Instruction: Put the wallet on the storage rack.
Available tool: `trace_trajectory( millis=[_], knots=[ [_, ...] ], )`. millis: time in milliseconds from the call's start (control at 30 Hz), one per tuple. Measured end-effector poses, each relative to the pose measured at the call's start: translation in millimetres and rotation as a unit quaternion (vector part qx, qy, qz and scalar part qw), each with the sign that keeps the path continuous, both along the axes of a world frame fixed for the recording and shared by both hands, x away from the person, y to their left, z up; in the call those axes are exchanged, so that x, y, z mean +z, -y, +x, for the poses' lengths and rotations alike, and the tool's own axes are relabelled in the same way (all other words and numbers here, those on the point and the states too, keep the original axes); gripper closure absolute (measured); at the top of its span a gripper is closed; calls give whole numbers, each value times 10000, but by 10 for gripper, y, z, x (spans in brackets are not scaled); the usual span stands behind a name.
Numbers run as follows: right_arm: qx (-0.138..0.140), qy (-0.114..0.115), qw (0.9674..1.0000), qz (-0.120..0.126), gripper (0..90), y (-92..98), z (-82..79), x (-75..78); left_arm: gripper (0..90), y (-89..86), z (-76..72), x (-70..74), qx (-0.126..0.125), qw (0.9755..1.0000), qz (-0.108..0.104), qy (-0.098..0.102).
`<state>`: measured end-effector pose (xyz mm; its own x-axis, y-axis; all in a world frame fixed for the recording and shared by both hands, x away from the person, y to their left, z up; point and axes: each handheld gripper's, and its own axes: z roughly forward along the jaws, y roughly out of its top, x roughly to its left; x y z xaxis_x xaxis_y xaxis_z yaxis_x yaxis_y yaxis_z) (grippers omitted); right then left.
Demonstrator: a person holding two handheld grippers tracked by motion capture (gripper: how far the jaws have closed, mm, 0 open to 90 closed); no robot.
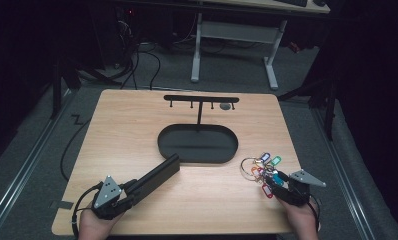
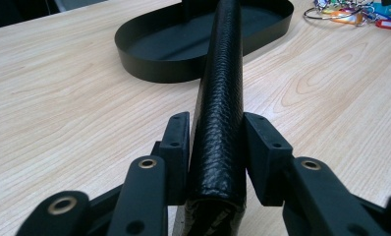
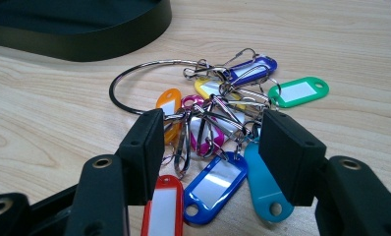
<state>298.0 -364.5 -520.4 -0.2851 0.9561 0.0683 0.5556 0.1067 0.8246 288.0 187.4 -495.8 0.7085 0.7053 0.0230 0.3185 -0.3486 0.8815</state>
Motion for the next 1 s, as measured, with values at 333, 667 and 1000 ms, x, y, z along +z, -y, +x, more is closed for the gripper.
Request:
trace_trajectory(
  millis=[333, 667, 1000],
  knots=[
    [8, 2, 10000, -1, 433, 1, 1, 0, 717, 13, 2, 15, -114, 9999, 97, -20],
    [41, 4, 10000, -39, 434, 6, -6, -8, 723, 18, 10, 32, -107, 9998, 139, -124],
    [-19, 28, 10000, -76, 432, 61, -89, -4, 738, 49, -9, 87, -138, 9997, 151, -141]
  ],
)
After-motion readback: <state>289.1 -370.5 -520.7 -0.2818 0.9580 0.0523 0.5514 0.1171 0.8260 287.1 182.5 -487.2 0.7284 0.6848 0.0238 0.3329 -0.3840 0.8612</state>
